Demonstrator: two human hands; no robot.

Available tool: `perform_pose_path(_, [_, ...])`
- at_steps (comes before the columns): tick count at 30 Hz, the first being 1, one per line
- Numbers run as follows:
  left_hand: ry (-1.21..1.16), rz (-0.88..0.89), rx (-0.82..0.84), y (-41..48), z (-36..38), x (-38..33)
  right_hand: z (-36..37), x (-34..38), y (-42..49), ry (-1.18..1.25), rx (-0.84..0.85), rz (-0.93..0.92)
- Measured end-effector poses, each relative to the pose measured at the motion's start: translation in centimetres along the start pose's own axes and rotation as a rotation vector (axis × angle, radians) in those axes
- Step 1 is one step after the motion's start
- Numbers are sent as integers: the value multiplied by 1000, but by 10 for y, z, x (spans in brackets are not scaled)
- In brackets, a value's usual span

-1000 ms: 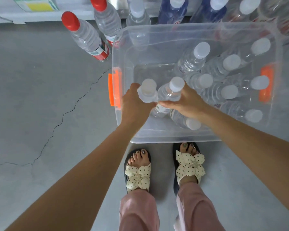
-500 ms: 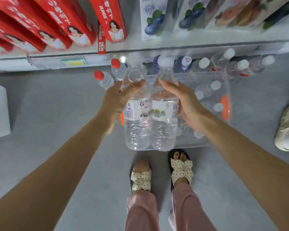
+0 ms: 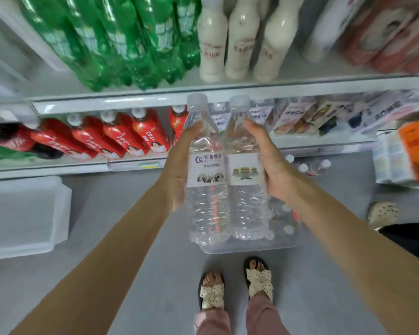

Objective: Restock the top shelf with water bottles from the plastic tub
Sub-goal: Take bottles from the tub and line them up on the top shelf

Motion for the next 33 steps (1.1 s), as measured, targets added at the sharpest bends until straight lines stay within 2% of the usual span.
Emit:
perform_pose_path(5, [59, 116, 75, -53, 23, -80, 15, 82, -46, 68, 2, -50])
perform_pose_path(11, [43, 324, 85, -119, 50, -170, 33, 177, -109, 47, 9, -208])
perform_pose_path(24, [100, 725, 90, -284, 98, -339, 83, 347, -269, -181, 2, -624])
perform_pose_path(29, [72, 858, 163, -351, 109, -397, 102, 409, -327, -182, 20, -752])
perform_pose_path(33, [67, 1001, 139, -399, 118, -428, 122, 448, -369, -72, 47, -866])
Point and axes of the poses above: each hand's wrist, its own y-axis towards the middle knuckle, its own z-axis out of the palm, x = y × z, the point moved 3 cm from there along y, towards the middle knuckle, and after that the axes turned 1 degree about -z, right-handed, at the moved point
